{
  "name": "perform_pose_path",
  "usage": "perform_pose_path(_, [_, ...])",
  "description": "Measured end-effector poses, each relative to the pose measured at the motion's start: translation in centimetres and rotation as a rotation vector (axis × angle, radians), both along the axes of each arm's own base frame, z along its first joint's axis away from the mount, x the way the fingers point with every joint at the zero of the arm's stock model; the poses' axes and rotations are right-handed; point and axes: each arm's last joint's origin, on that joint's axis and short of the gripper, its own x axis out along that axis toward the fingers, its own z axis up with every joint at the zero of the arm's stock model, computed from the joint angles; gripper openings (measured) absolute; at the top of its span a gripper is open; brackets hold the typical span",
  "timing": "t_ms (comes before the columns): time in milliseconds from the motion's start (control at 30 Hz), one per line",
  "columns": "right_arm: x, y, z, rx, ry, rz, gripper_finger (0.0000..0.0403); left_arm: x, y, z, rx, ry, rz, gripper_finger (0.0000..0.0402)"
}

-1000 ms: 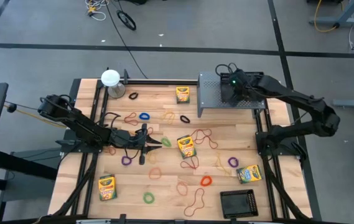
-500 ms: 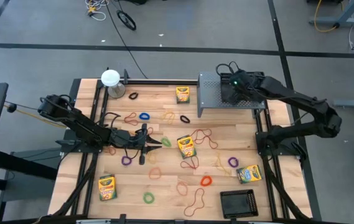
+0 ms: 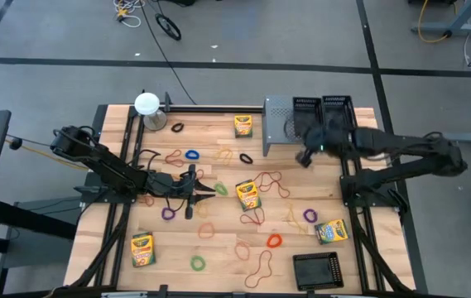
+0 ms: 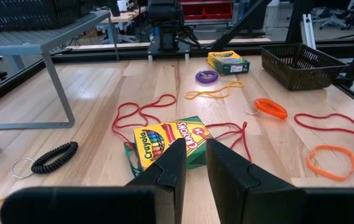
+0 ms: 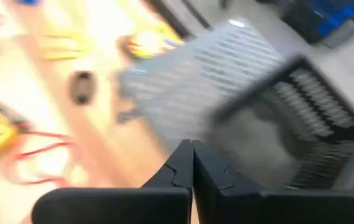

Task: Pick & Place Office Desk Supplies
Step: Put the black bin on the shelf

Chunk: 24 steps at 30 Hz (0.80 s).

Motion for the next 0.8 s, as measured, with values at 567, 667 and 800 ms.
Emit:
perform_pose_path(567, [1.8,15.1,-4.5,0.042,-0.014,0.411,0.0002,0.0,0.0,0.0,-0.003,0.0,0.0,0.0068])
perform_pose_path(667, [1.8,16.9,-6.0,0.1,0.048,0.455,0.0006,0.0,0.0,0.0,-0.003,0.0,0.0,0.0068])
perform_pose_path(800, [1.7,18.9,-7.8,0.208,0.133,0.482,0.0013,0.0,0.0,0.0,-0.003,0.0,0.0,0.0068])
